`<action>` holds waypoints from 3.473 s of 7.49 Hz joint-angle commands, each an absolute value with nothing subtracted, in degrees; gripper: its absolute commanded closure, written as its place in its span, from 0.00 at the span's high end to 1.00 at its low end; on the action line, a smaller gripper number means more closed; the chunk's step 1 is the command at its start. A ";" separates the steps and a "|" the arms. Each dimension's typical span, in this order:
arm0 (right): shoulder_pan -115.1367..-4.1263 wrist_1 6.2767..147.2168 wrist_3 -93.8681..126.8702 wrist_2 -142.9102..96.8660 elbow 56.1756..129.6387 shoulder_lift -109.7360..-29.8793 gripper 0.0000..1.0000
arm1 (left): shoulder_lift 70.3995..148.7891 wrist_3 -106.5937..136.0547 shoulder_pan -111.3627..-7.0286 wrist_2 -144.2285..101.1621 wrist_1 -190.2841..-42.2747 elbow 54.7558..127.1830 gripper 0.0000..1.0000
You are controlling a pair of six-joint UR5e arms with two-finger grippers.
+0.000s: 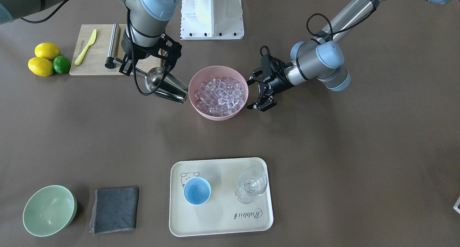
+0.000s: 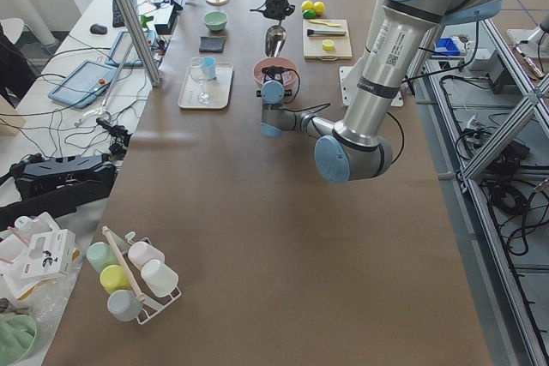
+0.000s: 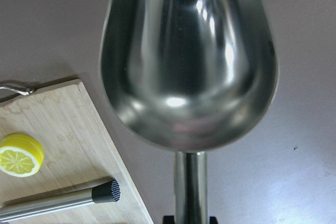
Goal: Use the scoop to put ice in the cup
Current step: 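Carry the scoop with right gripper over the pink bowl of ice, then push the scoop down into the ice cubes with right gripper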
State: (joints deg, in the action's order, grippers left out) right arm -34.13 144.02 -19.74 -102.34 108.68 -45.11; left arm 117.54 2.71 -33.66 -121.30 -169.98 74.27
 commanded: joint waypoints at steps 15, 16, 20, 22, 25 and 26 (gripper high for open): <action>-33.75 153.72 -21.27 -108.09 89.91 -29.00 0.00 | 115.49 2.55 -34.01 -121.73 -169.98 75.23 0.98; -33.75 152.50 -20.40 -109.50 90.00 -29.09 0.00 | 115.58 2.55 -34.01 -121.73 -170.07 75.32 0.98; -33.75 147.22 -16.44 -110.47 90.09 -29.36 0.00 | 115.75 2.55 -34.01 -121.47 -170.07 75.23 0.98; -32.79 146.08 -14.78 -111.44 90.35 -29.53 0.00 | 115.84 2.55 -33.93 -121.46 -170.68 75.23 0.98; -32.17 146.07 -13.28 -111.53 98.21 -33.37 0.00 | 115.66 2.55 -34.01 -121.46 -170.68 75.23 0.98; -32.17 145.99 -12.92 -111.45 99.91 -34.27 0.00 | 115.66 2.55 -34.01 -121.46 -170.68 75.23 0.98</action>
State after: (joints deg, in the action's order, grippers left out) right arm -32.28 146.10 -13.68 -111.54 95.23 -31.92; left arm 115.70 2.55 -33.99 -121.47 -170.67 75.23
